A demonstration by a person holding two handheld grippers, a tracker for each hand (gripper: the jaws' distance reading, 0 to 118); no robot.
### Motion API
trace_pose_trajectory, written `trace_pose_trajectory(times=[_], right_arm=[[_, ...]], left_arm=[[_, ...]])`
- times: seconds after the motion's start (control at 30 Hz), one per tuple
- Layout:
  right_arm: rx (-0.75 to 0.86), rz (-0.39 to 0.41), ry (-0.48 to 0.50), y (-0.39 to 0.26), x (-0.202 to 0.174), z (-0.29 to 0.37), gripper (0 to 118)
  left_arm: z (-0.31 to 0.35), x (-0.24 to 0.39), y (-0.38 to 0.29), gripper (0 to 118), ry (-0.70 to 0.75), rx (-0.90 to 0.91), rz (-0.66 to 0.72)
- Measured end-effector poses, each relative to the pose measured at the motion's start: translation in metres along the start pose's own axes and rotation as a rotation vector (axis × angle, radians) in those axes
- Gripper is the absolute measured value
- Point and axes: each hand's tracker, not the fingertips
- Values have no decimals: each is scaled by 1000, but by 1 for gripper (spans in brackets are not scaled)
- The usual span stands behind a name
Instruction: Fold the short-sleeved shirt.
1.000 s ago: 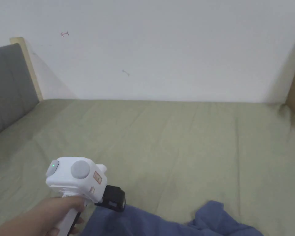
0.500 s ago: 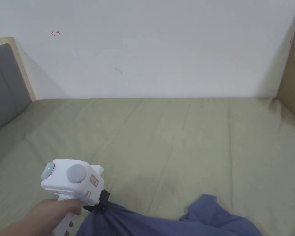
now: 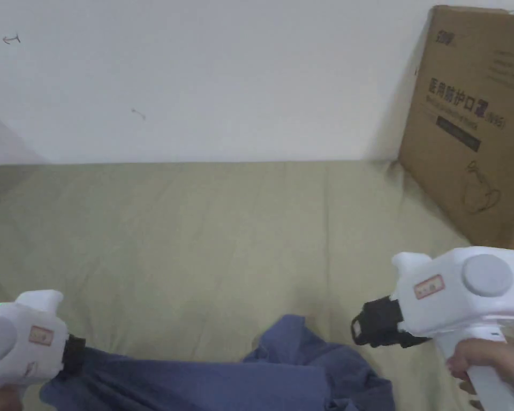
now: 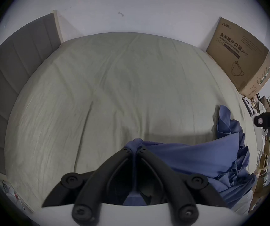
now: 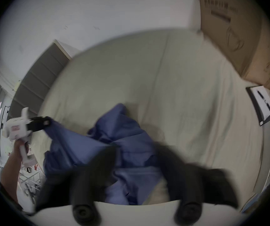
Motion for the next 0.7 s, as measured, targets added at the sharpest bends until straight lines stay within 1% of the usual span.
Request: trace_pose_trajectory(times=[0.03, 0.07, 0.13, 0.2, 0.27, 0.3, 0.33, 0.4, 0.43, 0.47, 0.5, 0.53, 0.57, 0.7], right_arm=[[-54, -10, -32, 6, 0, -17, 113], [-95, -20, -55, 9, 1, -30, 117], [-93, -16, -110, 13, -1, -51, 108], [-160, 21, -204, 19, -4, -74, 107], [-214, 79, -279, 16, -11, -93, 105], [-222, 106, -307, 15, -15, -100, 99], [-224, 134, -317, 15, -20, -105, 88], [-243, 197, -278, 12, -32, -104, 76], [-220, 214, -248, 12, -37, -100, 64], [-203, 220, -253, 12, -42, -95, 46], [-198, 212, -246, 12, -44, -91, 20], [-196, 202, -245, 13, -44, -83, 1], [-172, 177, -236, 15, -42, -74, 1], [-48, 26, -23, 20, -17, -10, 1]], left_arm=[[3, 0, -3, 2, 7, 3, 10], [5, -2, -6, 2, 9, 4, 17], [7, -7, -10, 2, 17, 1, 36], [8, -10, -14, 2, 32, -6, 50], [7, -15, -20, 2, 54, -16, 50], [6, -18, -22, 2, 58, -23, 52], [6, -21, -24, 2, 58, -31, 61], [5, -27, -30, 2, 48, -49, 90], [4, -30, -31, 2, 45, -54, 100], [4, -33, -33, 2, 45, -61, 108], [5, -34, -35, 2, 45, -67, 113], [8, -35, -36, 2, 46, -70, 118], [11, -37, -36, 2, 45, -72, 125], [50, -40, -27, 2, 24, -22, 159]])
